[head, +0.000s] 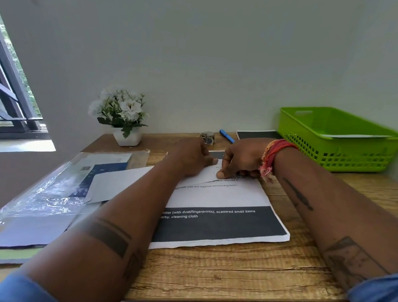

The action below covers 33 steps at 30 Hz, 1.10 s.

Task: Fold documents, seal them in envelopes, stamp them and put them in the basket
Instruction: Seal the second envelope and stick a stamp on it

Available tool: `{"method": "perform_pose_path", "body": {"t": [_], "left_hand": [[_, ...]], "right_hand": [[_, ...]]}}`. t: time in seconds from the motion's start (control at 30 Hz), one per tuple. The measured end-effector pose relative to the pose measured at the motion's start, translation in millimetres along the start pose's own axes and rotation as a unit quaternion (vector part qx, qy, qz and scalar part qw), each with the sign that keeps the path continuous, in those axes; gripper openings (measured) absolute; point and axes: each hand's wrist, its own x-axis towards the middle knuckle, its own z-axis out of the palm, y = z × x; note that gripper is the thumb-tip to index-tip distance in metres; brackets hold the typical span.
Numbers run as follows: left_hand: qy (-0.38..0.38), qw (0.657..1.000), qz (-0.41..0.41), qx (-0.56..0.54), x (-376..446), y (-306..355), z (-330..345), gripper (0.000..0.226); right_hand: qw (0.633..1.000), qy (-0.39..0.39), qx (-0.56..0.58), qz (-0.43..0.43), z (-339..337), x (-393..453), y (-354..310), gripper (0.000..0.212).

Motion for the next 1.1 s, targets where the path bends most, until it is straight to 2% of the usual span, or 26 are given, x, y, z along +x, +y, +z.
{"method": "perform_pose_path", "body": {"t": [0.2,0.33,0.47,0.53,0.6,0.67,0.77,0.83,0.93,1.0,1.1], "left_hand": [[0.005,0.998,-0.015,-0.069,4.3,-4.2,2.2,0.028],[0.083,0.985,0.018,-0.148,3.2,-4.0,-2.7,0.02],[0.118,0.966,0.038,-0.226,-7.2,1.5,-8.8,0.016],[0.203,0.965,0.042,-0.159,-12.6,5.7,-10.1,0.018],[0.297,0.948,0.045,-0.107,-21.5,15.0,-13.4,0.017],[0.32,0.933,0.046,-0.155,-36.0,32.8,-19.6,0.012],[0.292,0.915,-0.01,-0.279,-59.9,63.1,-30.6,0.026],[0.283,0.888,-0.054,-0.358,-70.5,76.6,-40.8,0.031],[0.28,0.846,-0.102,-0.442,-77.8,80.6,-62.3,0.028],[0.282,0.827,-0.115,-0.472,-80.7,77.5,-76.7,0.025],[0.273,0.799,-0.102,-0.526,-88.2,67.1,-100.9,0.018]], "right_hand": [[1.0,0.004,0.01,0.004,1.5,1.3,1.6,0.045],[0.995,0.044,0.089,-0.003,3.2,2.3,7.7,0.03],[0.986,0.098,0.131,0.025,6.3,2.9,9.8,0.033],[0.966,0.135,0.22,0.007,10.0,0.7,8.5,0.024],[0.931,0.218,0.29,-0.039,12.1,-3.2,6.5,0.017],[0.898,0.336,0.265,-0.103,11.7,-9.2,3.4,0.017],[0.845,0.466,0.183,-0.186,13.5,-23.2,-8.1,0.017],[0.825,0.502,0.131,-0.226,17.2,-30.7,-18.6,0.015],[0.796,0.538,0.067,-0.268,21.0,-44.8,-35.5,0.015],[0.784,0.54,0.055,-0.302,22.6,-52.8,-42.1,0.025],[0.781,0.534,0.037,-0.323,28.1,-59.2,-51.1,0.054]]}}
